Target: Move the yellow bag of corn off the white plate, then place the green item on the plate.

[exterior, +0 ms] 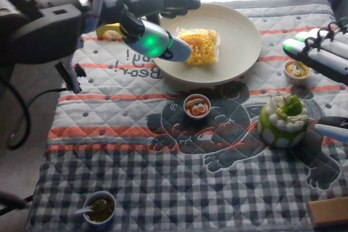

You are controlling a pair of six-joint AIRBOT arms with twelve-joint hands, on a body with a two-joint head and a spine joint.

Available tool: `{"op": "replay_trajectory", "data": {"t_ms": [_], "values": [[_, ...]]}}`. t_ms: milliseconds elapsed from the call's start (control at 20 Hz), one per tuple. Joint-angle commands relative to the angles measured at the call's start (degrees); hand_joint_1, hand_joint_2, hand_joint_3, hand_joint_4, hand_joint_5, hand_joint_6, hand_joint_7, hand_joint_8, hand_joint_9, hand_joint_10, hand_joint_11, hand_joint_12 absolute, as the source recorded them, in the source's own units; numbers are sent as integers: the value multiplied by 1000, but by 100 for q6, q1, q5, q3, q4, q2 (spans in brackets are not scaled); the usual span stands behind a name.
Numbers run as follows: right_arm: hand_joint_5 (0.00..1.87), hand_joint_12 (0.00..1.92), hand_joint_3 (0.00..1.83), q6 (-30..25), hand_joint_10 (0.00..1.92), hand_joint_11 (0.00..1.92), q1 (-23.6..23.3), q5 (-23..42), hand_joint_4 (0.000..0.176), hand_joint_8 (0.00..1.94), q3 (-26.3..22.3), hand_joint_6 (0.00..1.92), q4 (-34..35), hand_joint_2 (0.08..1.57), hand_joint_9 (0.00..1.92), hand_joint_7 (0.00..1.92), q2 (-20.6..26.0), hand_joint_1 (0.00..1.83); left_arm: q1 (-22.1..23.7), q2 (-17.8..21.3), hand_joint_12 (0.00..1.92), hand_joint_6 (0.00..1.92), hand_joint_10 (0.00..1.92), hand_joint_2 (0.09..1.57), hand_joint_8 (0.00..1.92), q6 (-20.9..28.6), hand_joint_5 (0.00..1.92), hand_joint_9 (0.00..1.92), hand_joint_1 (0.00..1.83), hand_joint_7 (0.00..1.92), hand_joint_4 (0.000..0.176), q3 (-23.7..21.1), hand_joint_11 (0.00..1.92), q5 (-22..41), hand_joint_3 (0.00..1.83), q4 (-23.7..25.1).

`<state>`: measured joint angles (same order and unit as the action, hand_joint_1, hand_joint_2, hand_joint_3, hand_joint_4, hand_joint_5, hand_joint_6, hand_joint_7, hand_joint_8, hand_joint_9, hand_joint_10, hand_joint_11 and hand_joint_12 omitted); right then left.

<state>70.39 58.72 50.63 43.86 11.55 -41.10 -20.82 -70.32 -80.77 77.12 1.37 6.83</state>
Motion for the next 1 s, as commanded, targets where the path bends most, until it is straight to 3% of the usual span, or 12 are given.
{"op": "replay_trajectory", "data": {"t_ms": [0, 50, 150, 250, 300, 350, 450, 500, 550, 650, 800, 950], "values": [[0, 961, 1, 1, 131, 0, -73, 680, 0, 2, 19, 0, -33, 1247, 58, 51, -6, 557, 89, -96, 1429, 9, 277, 1132, 13, 16, 198, 218, 781, 281, 36, 83, 0, 357, 0, -14], [0, 978, 2, 0, 132, 0, -72, 680, 0, 2, 20, 0, -18, 1251, 62, 53, -12, 553, 106, -268, 1440, 5, 283, 1126, 13, 15, 192, 222, 753, 288, 44, 274, 0, 216, 0, -18], [0, 1102, 0, 0, 136, 0, -64, 679, 0, 1, 23, 0, 1, 1251, 75, 57, -26, 559, 122, -620, 1521, 1, 353, 1121, 4, 13, 198, 199, 742, 304, 34, 705, 0, -74, 0, -99], [0, 1064, 0, 0, 134, 0, -64, 674, 0, 1, 32, 0, 7, 1247, 78, 50, -47, 573, 120, -833, 1471, 4, 355, 1103, 0, 16, 192, 139, 740, 251, 30, 995, 0, -189, 0, -207], [0, 978, 0, 0, 124, 0, -63, 671, 0, 1, 38, 0, 14, 1242, 78, 53, -57, 565, 120, -919, 1514, 13, 366, 1065, 2, 17, 219, 131, 781, 255, 8, 1113, 0, -237, 0, -240], [0, 857, 0, -1, 110, 0, -57, 668, 0, 0, 41, 0, 17, 1239, 80, 54, -62, 578, 121, -996, 1458, 2, 342, 1049, 0, 19, 195, 85, 783, 208, 17, 1215, 0, -272, 0, -262], [0, 901, 1, -8, 96, 0, -44, 667, 0, 1, 48, 0, 29, 1247, 72, 37, -74, 595, 120, -1094, 1494, 1, 341, 1044, 1, 20, 169, 64, 791, 162, 36, 1345, 0, -291, 0, -303], [0, 912, 0, -13, 89, 0, -39, 667, 0, 0, 50, 0, 34, 1246, 62, 29, -76, 608, 119, -1142, 1532, 1, 407, 1030, 0, 21, 176, 54, 827, 166, 41, 1404, 0, -295, 0, -316], [0, 914, 0, -17, 86, 0, -35, 667, 0, 0, 50, 0, 36, 1245, 56, 19, -76, 614, 110, -1184, 1646, 7, 567, 993, 3, 21, 229, 47, 895, 216, 18, 1453, 0, -302, 0, -342], [0, 1088, 0, -25, 81, 0, -26, 668, 0, 3, 51, 0, 36, 1242, 57, 20, -76, 635, 46, -1261, 1721, 17, 804, 943, 16, 21, 286, 17, 939, 282, 0, 1524, 28, -318, 0, -360], [0, 1134, 0, -63, 82, 0, -2, 668, 0, 2, 55, 0, 38, 1242, 53, 30, -80, 616, -23, -1342, 1755, 4, 941, 953, 12, 21, 280, 3, 911, 309, 3, 1601, 16, -318, 4, -444], [0, 1175, 2, -84, 93, 0, 9, 669, 0, 3, 61, 0, 38, 1249, 77, 47, -80, 617, -70, -1380, 1794, 44, 1200, 885, 70, 23, 421, 49, 1023, 463, 0, 1608, 145, -316, 0, -455]]}}
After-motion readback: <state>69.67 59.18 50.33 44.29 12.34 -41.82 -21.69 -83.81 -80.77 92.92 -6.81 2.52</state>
